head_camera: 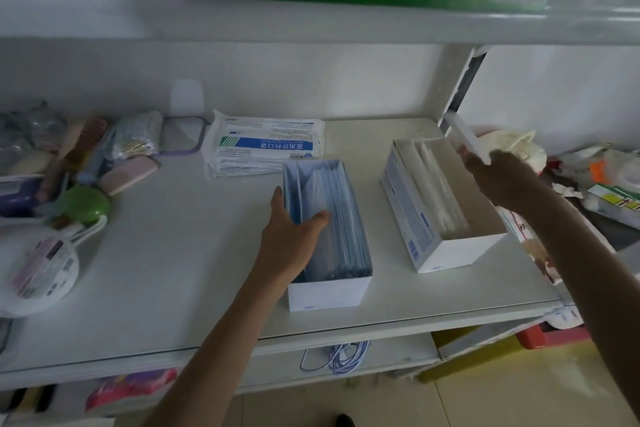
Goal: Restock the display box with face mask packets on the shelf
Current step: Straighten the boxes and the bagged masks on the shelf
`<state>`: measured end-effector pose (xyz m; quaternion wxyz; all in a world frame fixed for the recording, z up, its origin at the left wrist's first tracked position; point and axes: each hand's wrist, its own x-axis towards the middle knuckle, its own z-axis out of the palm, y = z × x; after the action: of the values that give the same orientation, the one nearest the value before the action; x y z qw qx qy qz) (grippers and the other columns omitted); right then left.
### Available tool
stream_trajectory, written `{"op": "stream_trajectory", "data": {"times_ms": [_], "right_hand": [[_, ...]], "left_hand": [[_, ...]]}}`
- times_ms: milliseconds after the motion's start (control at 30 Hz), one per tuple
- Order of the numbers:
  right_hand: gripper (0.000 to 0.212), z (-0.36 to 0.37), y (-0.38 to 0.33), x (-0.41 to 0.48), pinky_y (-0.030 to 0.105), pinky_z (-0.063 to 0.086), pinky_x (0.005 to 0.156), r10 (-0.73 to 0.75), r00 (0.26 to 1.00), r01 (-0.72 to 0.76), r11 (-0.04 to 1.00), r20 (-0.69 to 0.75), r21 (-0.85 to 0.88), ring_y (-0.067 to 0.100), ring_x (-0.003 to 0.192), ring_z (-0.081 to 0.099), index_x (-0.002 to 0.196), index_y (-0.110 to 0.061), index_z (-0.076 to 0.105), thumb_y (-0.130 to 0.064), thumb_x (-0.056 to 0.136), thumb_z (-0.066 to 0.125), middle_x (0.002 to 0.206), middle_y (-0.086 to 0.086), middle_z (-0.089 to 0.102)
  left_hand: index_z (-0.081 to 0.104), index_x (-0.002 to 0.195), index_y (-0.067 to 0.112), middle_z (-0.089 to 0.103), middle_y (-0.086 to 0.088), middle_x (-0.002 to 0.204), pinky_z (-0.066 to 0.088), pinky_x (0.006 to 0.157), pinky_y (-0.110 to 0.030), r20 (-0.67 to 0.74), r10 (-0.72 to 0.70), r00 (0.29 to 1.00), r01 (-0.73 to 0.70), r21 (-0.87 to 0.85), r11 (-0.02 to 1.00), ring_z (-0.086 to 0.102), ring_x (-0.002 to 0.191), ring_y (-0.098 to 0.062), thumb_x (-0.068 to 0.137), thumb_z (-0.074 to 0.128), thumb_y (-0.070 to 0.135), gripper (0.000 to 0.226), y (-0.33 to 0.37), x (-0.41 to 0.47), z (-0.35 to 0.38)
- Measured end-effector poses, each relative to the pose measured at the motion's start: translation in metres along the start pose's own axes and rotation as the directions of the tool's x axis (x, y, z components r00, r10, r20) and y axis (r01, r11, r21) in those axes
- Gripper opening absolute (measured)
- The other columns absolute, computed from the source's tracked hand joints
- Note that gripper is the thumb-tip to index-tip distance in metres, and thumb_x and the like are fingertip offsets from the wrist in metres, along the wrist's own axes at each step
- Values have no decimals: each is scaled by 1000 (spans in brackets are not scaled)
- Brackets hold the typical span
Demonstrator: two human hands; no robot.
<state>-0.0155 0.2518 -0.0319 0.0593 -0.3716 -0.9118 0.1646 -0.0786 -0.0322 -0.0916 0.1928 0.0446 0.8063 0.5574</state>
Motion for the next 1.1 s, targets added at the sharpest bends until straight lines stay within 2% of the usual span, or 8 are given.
{"op": "stream_trajectory", "data": {"times_ms": [67, 200, 333, 433, 567, 667, 800, 1100], "right_hand": [[43, 14, 7, -5, 27, 35, 74, 16, 975, -43, 992, 222, 119, 36, 97, 54, 124, 6, 54, -28, 103, 37, 113, 25, 58], [23, 29, 21, -20, 25, 33, 49, -34, 988, -12, 954, 148, 298, 21, 63, 43, 85, -9, 57, -4, 98, 39, 80, 14, 50], [39, 20, 18, -24, 32, 36, 64, -19, 987, -12, 981, 157, 192, 26, 70, 47, 65, -9, 40, -15, 103, 33, 67, 14, 47], [44, 8, -12, -26, 43, 42, 83, 54, 998, -57, 995, 44, 78, 41, 96, 55, 90, 3, 53, -33, 103, 32, 105, 33, 58], [37, 12, -100, -22, 35, 37, 100, -279, 920, 331, 929, -274, 165, 38, 124, 47, 130, 2, 49, -9, 95, 45, 134, 26, 51], [37, 46, -181, 4, 25, 43, 85, -434, 899, 430, 846, -63, 315, 26, 111, 60, 129, -6, 56, -15, 93, 53, 129, 13, 60], [57, 104, -248, 33, 33, 47, 80, -457, 872, 381, 858, 175, 344, 27, 99, 60, 127, -1, 52, -44, 90, 61, 124, 15, 59], [112, 148, -273, 40, 39, 35, 102, -253, 861, 222, 968, 442, 120, 32, 132, 44, 145, -19, 40, -93, 60, 45, 149, 7, 43]], "left_hand": [[22, 151, 28, 51, -3, 138, 52, 90, -43, -8, 6, 1000, -6, -51, 999, 58, 111, -21, 87, 63, 37, 77, 3, 3, 10], [16, 153, 28, 46, -6, 145, 49, 94, -41, 0, 26, 1000, -26, -94, 995, 56, 116, -24, 87, 56, 36, 77, 19, 5, 47], [3, 157, 25, 24, -8, 160, 30, 115, -47, 102, 10, 995, -5, -47, 999, 34, 141, -29, 95, 49, 41, 79, 33, 6, 77], [7, 157, 19, 22, -5, 161, 25, 116, -40, 31, 28, 999, -26, -75, 997, 28, 145, -26, 98, 42, 52, 76, 33, 4, 63], [49, 131, 4, 61, -12, 126, 49, 88, -42, -331, -285, 900, 140, -398, 907, 61, 110, -31, 93, 50, 33, 48, 12, 40, -2], [54, 111, 2, 55, -11, 86, 52, 85, -37, -236, -457, 858, 203, -661, 722, 57, 78, -24, 92, 54, 22, 27, -2, 66, -49], [51, 113, 1, 46, -13, 101, 56, 85, -34, -17, -469, 883, 296, -755, 585, 54, 97, -26, 90, 59, 15, 28, -14, 89, -81], [49, 87, 2, 43, -11, 92, 51, 89, -30, 131, -426, 895, 404, -643, 651, 51, 87, -21, 92, 64, 11, 18, -25, 106, -101]]}}
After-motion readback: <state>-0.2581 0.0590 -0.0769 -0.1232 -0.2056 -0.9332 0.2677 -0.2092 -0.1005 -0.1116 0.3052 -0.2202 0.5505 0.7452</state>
